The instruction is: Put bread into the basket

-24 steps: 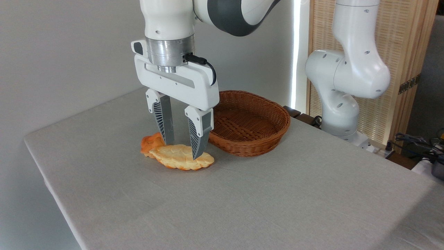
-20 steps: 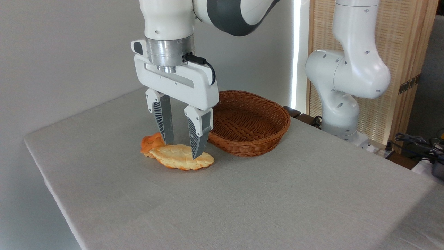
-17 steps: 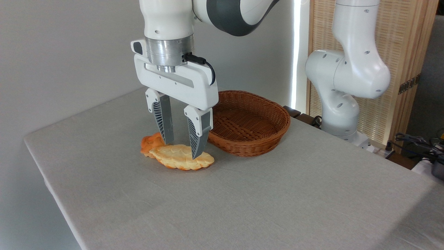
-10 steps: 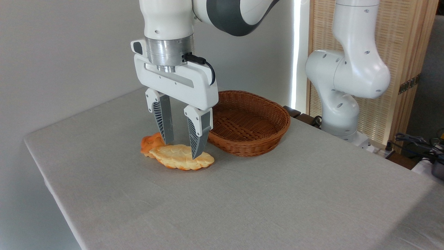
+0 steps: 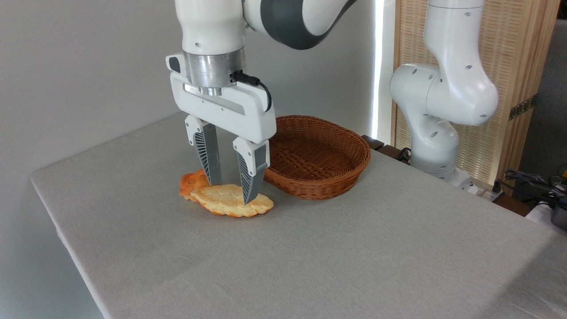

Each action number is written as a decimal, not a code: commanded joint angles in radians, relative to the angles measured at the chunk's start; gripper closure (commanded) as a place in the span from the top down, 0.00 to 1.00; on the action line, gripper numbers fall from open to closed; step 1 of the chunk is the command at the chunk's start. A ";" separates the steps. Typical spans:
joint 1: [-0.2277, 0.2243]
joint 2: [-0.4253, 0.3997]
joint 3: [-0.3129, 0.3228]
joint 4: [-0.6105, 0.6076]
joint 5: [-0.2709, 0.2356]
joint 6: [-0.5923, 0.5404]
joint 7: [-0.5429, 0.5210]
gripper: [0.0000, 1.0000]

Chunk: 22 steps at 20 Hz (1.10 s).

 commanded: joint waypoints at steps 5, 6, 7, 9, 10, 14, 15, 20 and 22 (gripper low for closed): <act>0.004 0.039 -0.062 0.017 -0.006 0.010 0.000 1.00; 0.004 0.041 -0.070 0.017 -0.006 0.012 0.002 1.00; 0.003 0.049 -0.080 0.017 -0.006 0.021 0.002 1.00; -0.003 0.053 -0.091 0.012 -0.006 0.035 0.043 1.00; -0.011 0.053 -0.094 0.008 -0.006 0.032 0.110 1.00; -0.016 0.053 -0.125 -0.022 -0.005 0.023 0.253 1.00; -0.017 0.053 -0.134 -0.032 -0.005 0.023 0.287 1.00; -0.054 0.044 -0.148 -0.097 -0.003 0.023 0.436 1.00; -0.065 0.044 -0.148 -0.114 0.007 0.023 0.494 1.00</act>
